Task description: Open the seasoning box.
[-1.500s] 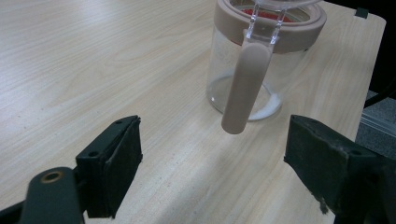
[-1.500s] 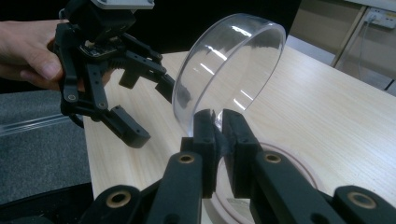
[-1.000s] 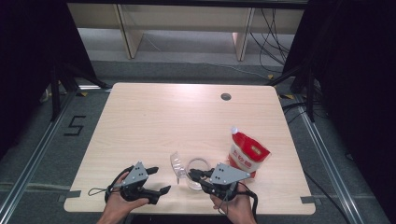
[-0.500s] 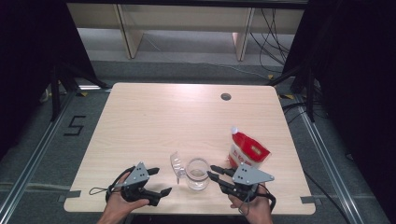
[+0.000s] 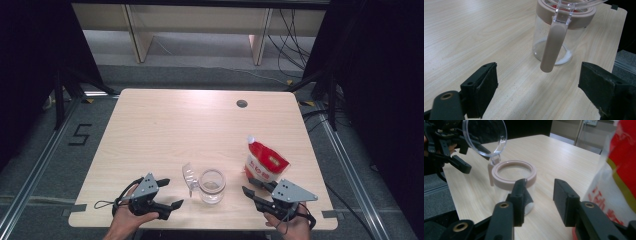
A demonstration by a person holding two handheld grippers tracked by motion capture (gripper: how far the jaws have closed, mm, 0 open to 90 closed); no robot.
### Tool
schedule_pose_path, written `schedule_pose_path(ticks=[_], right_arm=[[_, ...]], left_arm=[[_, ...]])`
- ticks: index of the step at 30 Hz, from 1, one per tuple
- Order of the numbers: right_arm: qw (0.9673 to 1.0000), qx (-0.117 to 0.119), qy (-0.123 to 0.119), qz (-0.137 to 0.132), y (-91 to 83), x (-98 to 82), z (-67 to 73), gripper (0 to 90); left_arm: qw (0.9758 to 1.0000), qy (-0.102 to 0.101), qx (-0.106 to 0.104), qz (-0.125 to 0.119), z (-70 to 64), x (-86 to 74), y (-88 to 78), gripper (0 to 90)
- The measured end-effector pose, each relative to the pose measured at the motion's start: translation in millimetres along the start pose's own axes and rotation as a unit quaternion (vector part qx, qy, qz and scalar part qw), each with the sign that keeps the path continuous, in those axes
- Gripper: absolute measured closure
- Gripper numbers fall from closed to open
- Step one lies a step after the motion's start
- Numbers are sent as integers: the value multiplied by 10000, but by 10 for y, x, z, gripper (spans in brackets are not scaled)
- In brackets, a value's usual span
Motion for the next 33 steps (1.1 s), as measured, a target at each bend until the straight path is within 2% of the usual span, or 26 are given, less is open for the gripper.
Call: schedule_pose_path(ticks=[1, 2, 3, 5, 8, 10, 11, 12, 14, 16, 18, 19, 21, 23, 24, 25, 26, 28, 29, 30, 31, 33], right_arm=[[9999, 42, 114, 45, -19, -7, 20, 611], [9999, 42, 114, 45, -19, -7, 20, 611], [10000, -17, 11, 65, -39, -26, -3, 604], [9999, -26, 114, 102, -86, -56, 3, 588], [9998, -113, 136, 117, -130, -82, -7, 571], [9995, -82, 241, 174, -162, -104, -3, 560], [9996, -134, 166, 159, -176, -115, -15, 554], [9994, -97, 272, 208, -191, -127, -10, 546], [9993, -242, 179, 211, -223, -156, -36, 540], [9983, -245, 409, 329, -279, -177, -16, 523], [9986, -367, 258, 285, -307, -211, -58, 500], [9979, -443, 364, 291, -329, -225, -53, 484], [9976, -428, 383, 390, -360, -268, -81, 453], [9969, -585, 333, 409, -387, -320, -111, 433], [9965, -607, 382, 432, -399, -336, -120, 418], [9950, -655, 572, 498, -414, -346, -104, 403], [9954, -717, 441, 467, -411, -368, -140, 392], [9938, -756, 594, 550, -425, -401, -157, 360], [9938, -794, 558, 547, -420, -423, -176, 340], [9929, -838, 621, 576, -424, -441, -184, 321], [9930, -840, 601, 566, -424, -454, -198, 305], [9924, -836, 711, 564, -421, -478, -204, 282]], left_arm=[[10000, -10, -11, -12, -2, 1, 2, 152], [10000, -10, -11, -12, -2, 1, 2, 152], [10000, 6, -11, -6, -1, 4, 0, 152], [10000, 8, -21, -22, -2, 7, -2, 152], [10000, -24, -32, -43, -5, 10, 2, 152], [10000, -3, -41, -15, -5, 10, 1, 152], [10000, -2, -35, -25, -8, 9, 2, 152], [10000, -3, -36, -23, -9, 10, 2, 152], [10000, -1, -32, -21, -8, 12, 1, 152], [10000, -5, -29, -22, -7, 13, 1, 152], [10000, -5, -37, -26, -5, 14, 6, 152], [10000, -5, -36, -27, -7, 14, 9, 152], [10000, 3, -47, -22, -10, 19, 13, 151], [10000, -14, -50, -10, -18, 23, 20, 152], [10000, -24, -62, -17, -20, 23, 27, 152], [10000, -21, -54, 9, -16, 20, 27, 152], [10000, -17, -52, 17, -14, 19, 28, 152], [10000, -10, -38, 24, -10, 22, 24, 152], [10000, 1, -26, 25, -9, 25, 18, 151], [9999, 90, 25, 61, 0, 32, 9, 152], [10000, -31, -35, -22, -17, 27, 19, 152], [10000, 3, -18, 4, -10, 28, 15, 152]])
Point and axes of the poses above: each handheld gripper's, and its own axes: y roughly forward along the jaws, x roughly out of its top, z roughly to its left, the point moved 1 cm from there along y, roughly forward along the jaws, and after that the axes turned 15 degrees about -y, right-handed, at the moved point
